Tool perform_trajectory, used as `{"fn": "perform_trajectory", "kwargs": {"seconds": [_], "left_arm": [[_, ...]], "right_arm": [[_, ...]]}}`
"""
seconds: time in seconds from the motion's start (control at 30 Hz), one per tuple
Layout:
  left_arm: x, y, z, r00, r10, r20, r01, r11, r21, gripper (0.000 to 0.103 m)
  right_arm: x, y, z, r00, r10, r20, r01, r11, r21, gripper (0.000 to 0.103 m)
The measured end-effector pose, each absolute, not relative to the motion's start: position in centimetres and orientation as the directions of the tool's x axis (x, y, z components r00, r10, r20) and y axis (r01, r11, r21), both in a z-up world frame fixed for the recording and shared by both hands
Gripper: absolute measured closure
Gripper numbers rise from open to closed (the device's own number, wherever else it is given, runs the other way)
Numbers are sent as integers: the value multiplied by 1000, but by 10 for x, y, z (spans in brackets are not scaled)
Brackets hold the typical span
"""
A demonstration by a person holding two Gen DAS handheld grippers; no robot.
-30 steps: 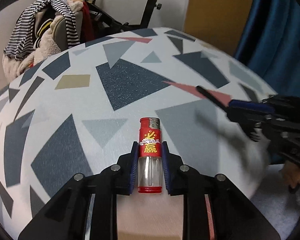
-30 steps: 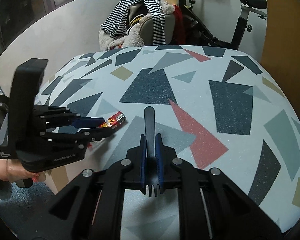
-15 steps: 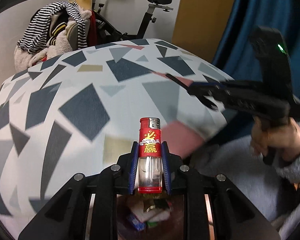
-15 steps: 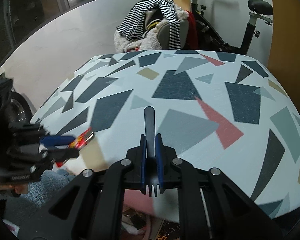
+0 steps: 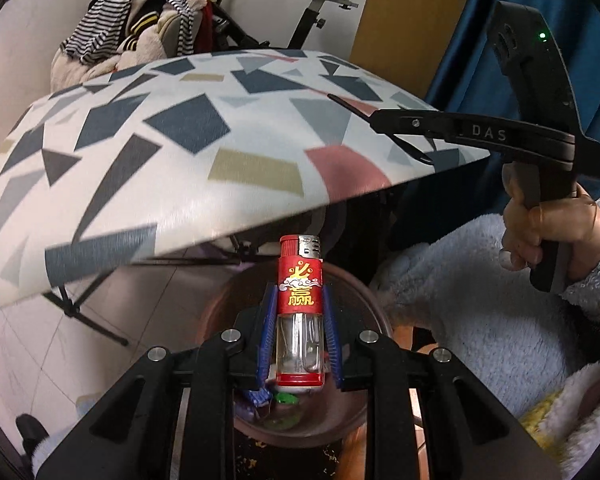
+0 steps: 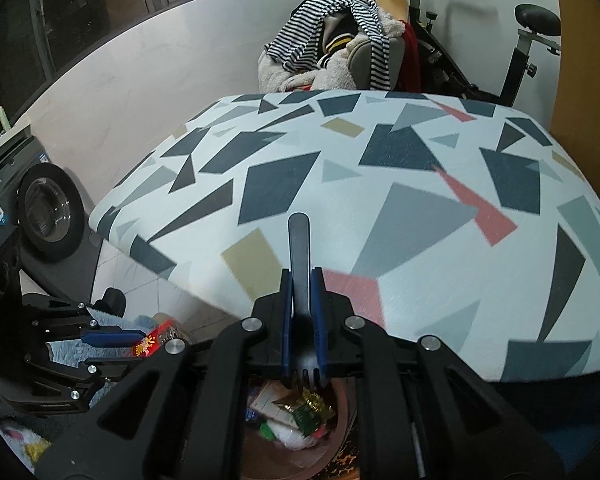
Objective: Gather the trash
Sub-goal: 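Carry the held lighter and spoon down over the brown bin, then open the left tool to drop the lighter while the right tool drops the spoon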
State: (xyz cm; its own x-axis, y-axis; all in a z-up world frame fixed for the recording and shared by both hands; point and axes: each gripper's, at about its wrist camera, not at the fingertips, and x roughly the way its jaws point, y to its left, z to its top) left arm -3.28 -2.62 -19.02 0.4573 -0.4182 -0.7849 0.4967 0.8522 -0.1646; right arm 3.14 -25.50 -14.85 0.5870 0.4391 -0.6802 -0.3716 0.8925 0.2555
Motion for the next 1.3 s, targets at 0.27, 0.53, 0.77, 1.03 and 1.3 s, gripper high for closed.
{"fn": "perform_trajectory", "kwargs": {"seconds": [0.27,0.53,0.77,1.03,1.3], "left_arm": [[-35,-20,-199,448,-418,-791,471,862,-189,60],[-34,-5,-173,560,-372,-740,389,907,-161,23],[-34,10,-158,622,-318,-716,331,935,-128,15],[-31,24,-159,636,-278,-720,268,954,-132,12],[-30,33,-164,634,-260,-728,231,962,-143,11]], "right_arm": [[15,-245,-162,557,445,-701,-378,888,263,90],[5,-237,-178,516,455,-725,-383,880,281,90],[-1,-225,-201,443,466,-766,-395,868,300,90],[-4,-210,-227,372,445,-814,-406,867,289,90],[-7,-199,-243,338,398,-853,-413,877,246,89]]}}
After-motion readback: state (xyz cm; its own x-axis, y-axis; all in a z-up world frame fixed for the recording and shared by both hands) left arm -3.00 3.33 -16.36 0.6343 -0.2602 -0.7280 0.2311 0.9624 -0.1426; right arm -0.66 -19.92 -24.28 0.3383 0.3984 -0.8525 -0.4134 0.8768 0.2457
